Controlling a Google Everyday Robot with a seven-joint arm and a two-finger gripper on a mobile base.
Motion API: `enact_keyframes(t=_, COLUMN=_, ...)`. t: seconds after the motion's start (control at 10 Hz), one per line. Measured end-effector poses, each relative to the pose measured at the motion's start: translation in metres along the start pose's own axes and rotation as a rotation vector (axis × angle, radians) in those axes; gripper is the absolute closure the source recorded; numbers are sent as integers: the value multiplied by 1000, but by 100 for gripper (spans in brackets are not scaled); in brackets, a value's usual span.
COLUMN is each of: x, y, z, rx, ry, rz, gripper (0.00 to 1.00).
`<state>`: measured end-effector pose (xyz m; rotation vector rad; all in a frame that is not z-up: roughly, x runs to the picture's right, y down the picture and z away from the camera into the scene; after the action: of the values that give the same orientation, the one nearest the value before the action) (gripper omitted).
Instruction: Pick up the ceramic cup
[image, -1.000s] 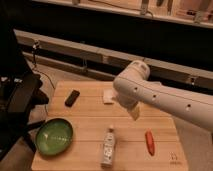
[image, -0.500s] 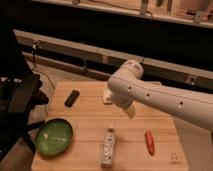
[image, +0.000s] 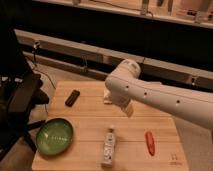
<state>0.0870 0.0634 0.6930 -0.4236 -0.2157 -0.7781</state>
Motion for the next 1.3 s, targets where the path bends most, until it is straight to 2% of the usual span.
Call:
enact_keyframes(t=0.4, x=38, y=3, z=-13, rx=59, ry=-21, rz=90, gripper=20)
enact_keyframes(t=1.0, x=134, y=57, z=-47, rx=142, ry=-6, rz=332, gripper=20)
enact_keyframes(t=1.1, x=147, y=68, z=-51, rx=147, ry=5, rz=366, gripper=20)
enact_keyframes(t=1.3, x=164, y=84, z=-56, rx=134, ry=35, rz=434, gripper=20)
